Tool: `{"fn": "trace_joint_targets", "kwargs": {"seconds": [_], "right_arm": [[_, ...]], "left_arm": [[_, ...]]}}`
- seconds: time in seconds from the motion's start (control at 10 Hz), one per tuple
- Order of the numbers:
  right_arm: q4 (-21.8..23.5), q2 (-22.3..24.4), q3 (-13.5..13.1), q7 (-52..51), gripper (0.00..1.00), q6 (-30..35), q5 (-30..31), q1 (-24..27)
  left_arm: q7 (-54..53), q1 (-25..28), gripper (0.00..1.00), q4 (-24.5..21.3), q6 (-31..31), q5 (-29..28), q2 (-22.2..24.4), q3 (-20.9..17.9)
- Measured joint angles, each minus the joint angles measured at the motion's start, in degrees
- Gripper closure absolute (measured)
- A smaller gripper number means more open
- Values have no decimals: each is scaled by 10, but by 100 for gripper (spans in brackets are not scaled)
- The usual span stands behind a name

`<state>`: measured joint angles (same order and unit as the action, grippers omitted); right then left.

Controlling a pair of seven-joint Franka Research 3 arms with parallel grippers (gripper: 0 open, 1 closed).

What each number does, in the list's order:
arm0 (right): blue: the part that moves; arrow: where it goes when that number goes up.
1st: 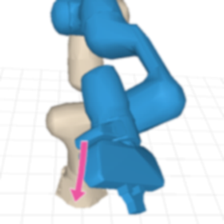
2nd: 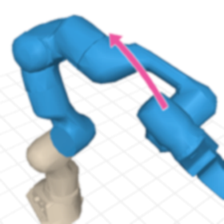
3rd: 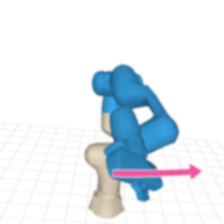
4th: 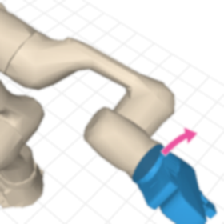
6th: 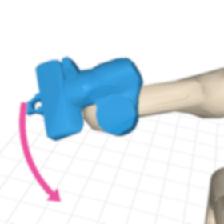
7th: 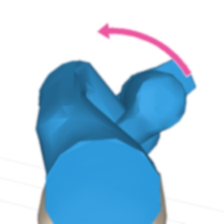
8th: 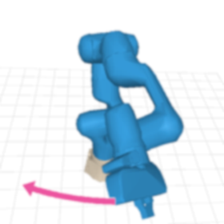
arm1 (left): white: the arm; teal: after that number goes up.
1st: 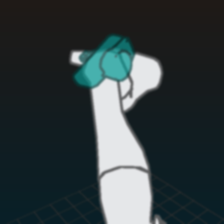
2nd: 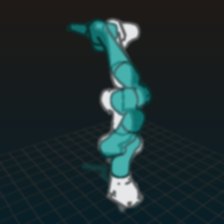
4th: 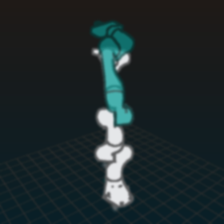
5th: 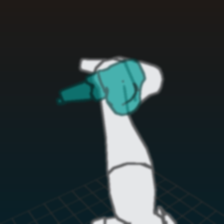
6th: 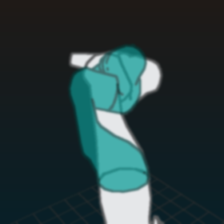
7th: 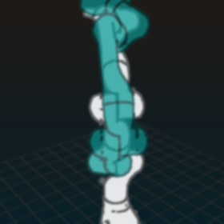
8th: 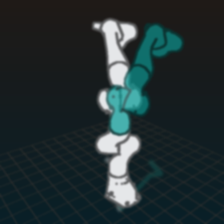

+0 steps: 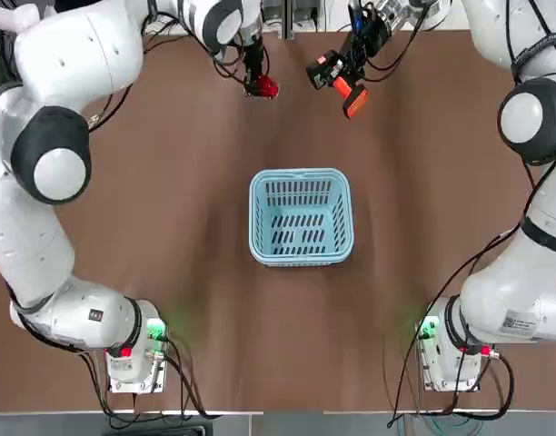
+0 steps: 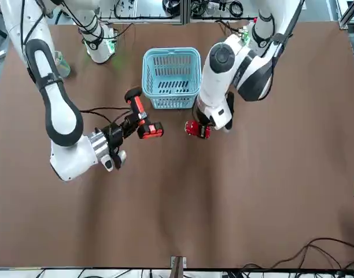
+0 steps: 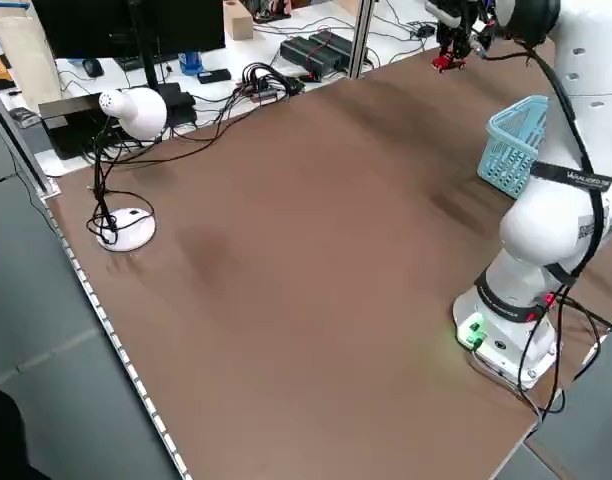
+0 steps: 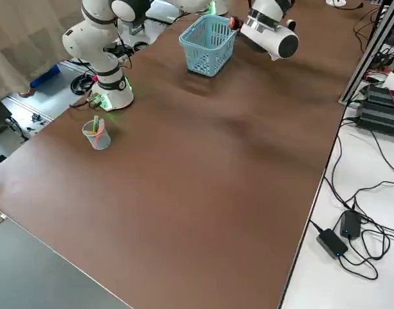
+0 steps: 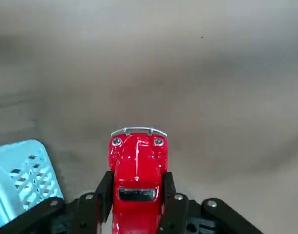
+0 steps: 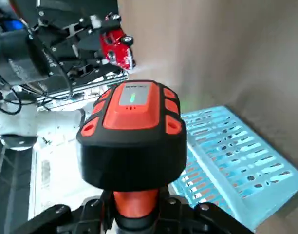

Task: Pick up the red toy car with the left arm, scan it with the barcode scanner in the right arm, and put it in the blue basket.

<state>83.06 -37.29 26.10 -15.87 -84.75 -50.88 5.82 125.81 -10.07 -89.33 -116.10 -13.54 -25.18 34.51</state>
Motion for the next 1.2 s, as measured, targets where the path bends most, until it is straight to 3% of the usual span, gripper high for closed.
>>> {"fn": "trace_joint_targets", "kwargs": {"seconds": [0.4,1.2], "right_arm": [[20,0,22,-13,63,-5,-43,-1],[25,-1,22,-18,63,-57,-22,-3]], "left_arm": [[37,-17,56,22,0,-2,-14,7],[72,-24,56,30,0,0,-21,8]]}}
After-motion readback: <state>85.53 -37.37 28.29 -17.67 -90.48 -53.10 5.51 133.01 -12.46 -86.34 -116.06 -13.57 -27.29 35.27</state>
